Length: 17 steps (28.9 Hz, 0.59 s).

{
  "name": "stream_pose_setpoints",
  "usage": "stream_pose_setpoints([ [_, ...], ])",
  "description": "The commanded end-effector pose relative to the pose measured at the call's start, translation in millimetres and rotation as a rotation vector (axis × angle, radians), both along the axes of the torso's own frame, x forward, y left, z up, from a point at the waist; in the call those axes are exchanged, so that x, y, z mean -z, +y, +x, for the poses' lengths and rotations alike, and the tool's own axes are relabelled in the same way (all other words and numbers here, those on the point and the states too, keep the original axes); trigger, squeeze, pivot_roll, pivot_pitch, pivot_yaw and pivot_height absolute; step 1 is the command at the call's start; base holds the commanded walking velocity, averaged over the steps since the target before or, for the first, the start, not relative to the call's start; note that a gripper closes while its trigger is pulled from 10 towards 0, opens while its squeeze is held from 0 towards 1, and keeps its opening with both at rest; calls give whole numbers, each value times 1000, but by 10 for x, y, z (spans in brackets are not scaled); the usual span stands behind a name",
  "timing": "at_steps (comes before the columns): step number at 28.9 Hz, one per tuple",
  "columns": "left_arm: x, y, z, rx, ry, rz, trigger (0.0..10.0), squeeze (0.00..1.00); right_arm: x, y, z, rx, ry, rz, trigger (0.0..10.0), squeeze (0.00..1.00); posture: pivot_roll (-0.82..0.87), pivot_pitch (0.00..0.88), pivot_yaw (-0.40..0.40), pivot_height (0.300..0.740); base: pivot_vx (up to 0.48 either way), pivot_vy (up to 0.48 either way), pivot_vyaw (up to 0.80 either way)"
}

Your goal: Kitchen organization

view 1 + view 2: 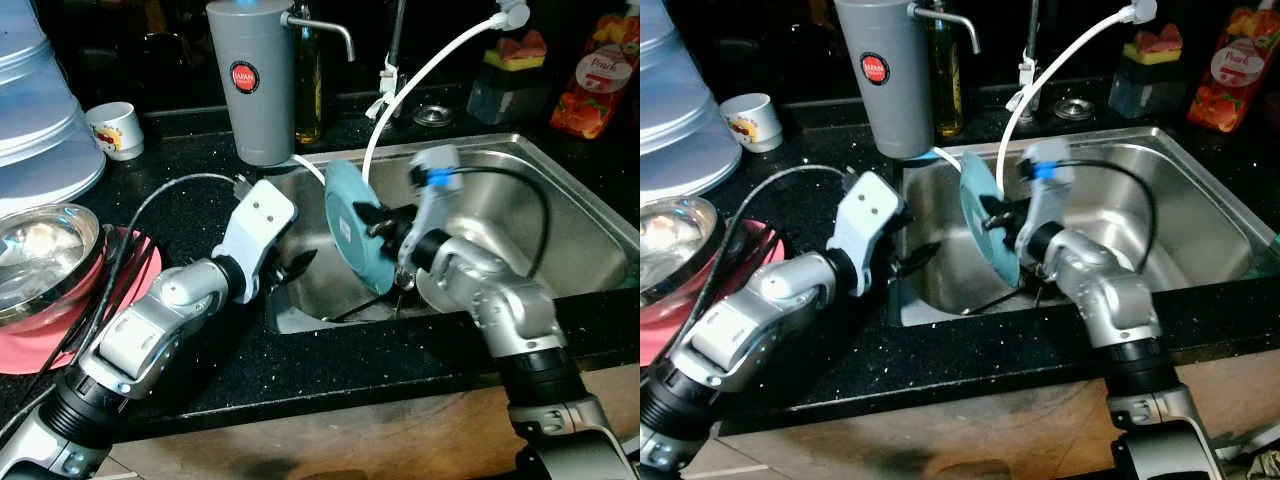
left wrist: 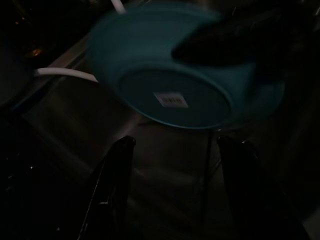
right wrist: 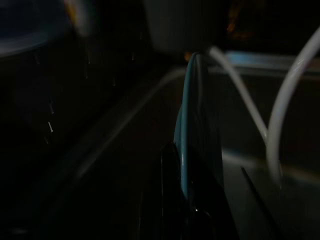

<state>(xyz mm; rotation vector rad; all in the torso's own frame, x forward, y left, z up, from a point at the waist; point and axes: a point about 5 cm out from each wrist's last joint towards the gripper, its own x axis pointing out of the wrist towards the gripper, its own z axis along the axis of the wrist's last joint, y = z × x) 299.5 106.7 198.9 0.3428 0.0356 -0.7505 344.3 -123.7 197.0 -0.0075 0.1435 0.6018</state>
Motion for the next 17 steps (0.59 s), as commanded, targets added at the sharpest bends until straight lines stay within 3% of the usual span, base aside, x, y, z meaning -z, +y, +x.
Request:
stream_pose_setpoints([
  [1, 106, 18, -28, 10, 23, 39, 10000, 0, 80, 22, 21, -11, 15, -71, 863, 0, 24, 0, 35, 740, 0, 0, 0],
  [2, 106, 18, -28, 10, 23, 39, 10000, 0, 80, 22, 21, -11, 15, -71, 863, 0, 24, 0, 35, 740, 0, 0, 0],
  [3, 124, 21, -30, 10, 25, 44, 10000, 0, 114, 29, 32, -15, 26, -96, 2863, 0, 25, 0, 35, 740, 0, 0, 0],
  [4, 124, 21, -30, 10, 25, 44, 10000, 0, 114, 29, 32, -15, 26, -96, 2863, 0, 25, 0, 35, 740, 0, 0, 0],
  [5, 140, 22, -30, 10, 26, 41, 10000, 0, 152, 40, 46, -26, 36, -121, 4667, 0, 25, 0, 35, 740, 0, 0, 0],
  [6, 159, 22, -31, 11, 29, 41, 10000, 0, 199, 50, 62, -38, 52, -155, 10000, 0, 28, 0, 35, 740, 0, 0, 0],
  [17, 251, 69, -35, 6, 48, 80, 10000, 0, 313, 38, 125, -72, 76, -284, 10000, 0, 35, 0, 30, 740, 0, 0, 0],
])
